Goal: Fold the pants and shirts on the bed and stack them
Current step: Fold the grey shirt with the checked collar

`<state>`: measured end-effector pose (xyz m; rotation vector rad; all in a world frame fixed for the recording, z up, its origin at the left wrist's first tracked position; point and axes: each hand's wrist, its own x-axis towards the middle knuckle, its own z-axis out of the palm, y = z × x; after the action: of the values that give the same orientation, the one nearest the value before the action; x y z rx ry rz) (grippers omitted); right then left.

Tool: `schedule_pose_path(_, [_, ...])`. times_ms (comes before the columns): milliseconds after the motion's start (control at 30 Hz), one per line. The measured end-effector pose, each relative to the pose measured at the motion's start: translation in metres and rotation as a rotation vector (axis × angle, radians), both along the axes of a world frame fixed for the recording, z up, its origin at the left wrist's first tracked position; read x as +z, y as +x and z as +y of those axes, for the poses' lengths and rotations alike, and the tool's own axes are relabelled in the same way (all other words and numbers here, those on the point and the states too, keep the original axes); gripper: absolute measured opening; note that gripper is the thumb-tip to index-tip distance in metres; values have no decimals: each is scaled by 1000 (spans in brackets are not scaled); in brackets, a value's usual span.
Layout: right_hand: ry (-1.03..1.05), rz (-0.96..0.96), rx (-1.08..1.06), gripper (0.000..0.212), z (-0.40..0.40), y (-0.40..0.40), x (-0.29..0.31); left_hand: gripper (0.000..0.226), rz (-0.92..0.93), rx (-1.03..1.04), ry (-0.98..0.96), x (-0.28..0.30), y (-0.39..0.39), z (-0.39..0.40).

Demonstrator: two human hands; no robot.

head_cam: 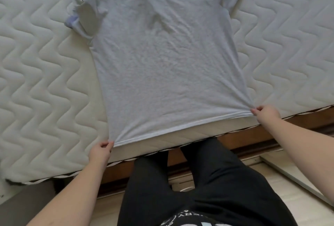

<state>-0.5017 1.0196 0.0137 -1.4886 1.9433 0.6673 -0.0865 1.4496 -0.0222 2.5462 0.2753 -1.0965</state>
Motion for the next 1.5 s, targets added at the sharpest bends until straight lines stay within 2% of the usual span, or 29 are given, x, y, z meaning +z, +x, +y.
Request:
schedule_pose_path(167, [-21, 30, 19, 26, 9, -7, -2, 26, 11, -138, 72, 2, -12, 3])
schedule_pose_path(333, [-29, 106, 11, 20, 5, 15, -9, 29, 13, -121, 71, 0, -13, -11])
schedule_pose_path(433, [-158, 133, -105, 32, 6, 40, -9, 41, -73, -93, 44, 8, -13, -29])
schedule_pose_path(500, [-255, 130, -94, 42, 8, 64, -8, 43, -167, -126, 41, 17, -10, -43])
schedule_pose_path(600, [-349, 8, 54, 52, 12, 103, -7, 38, -309, -181, 20, 28, -4, -78])
schedule_pose_path(700, [-398, -150, 260, 56, 12, 152, -9, 40, -432, -310, -81, 33, 12, -125])
schedule_pose_path(900, [-347, -351, 686, 62, 10, 255, -23, 57, -520, -746, -155, 27, 62, -220])
schedule_pose_path(1133, [-319, -477, 833, 62, 15, 372, -36, 58, -543, -962, -124, 0, 118, -281])
schedule_pose_path(1300, [-434, -528, 1062, 59, 5, 431, -43, 55, -717, -979, -215, -18, 171, -307])
schedule_pose_path(1500, [-545, -552, 1110, 58, -27, 515, -60, 59, -679, -1033, -89, -59, 195, -322])
